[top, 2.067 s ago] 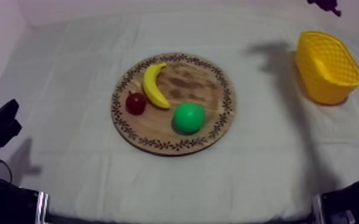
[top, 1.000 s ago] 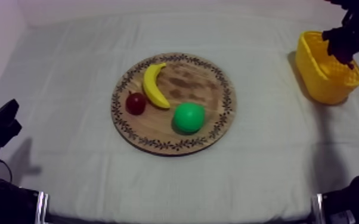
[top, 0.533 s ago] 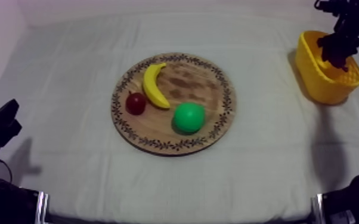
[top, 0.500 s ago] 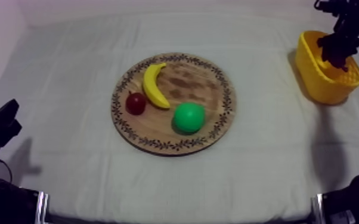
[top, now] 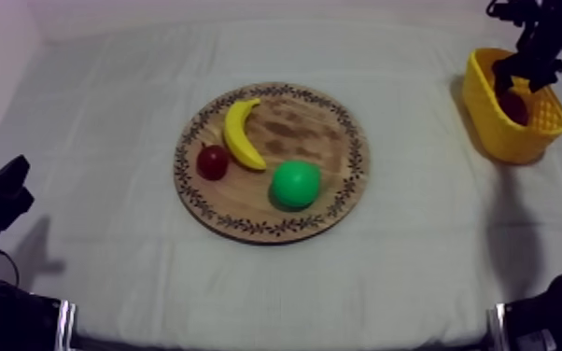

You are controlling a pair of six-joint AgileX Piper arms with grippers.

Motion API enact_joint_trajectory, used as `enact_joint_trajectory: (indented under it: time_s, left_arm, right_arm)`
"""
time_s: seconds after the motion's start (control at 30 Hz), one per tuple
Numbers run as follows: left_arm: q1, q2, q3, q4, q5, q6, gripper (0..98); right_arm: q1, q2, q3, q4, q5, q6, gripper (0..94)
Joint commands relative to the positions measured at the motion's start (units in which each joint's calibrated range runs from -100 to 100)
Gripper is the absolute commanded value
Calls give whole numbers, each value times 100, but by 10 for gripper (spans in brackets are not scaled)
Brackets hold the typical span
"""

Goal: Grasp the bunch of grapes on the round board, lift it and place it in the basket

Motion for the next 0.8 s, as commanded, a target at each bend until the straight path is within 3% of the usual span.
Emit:
enact_joint_trajectory:
  time_s: [0.0, 0.2, 0.77]
  left_arm:
    - [0, 0, -2, -2, 5, 0, 1]
    - [0, 0, -2, -2, 5, 0, 1]
    - [0, 0, -2, -2, 5, 0, 1]
  right_arm:
    - [14, -116, 42, 1, -58, -2, 642]
    - [61, -774, 415, 32, -300, -12, 619]
    - [65, -3298, 2570, 309, -1154, -225, 439]
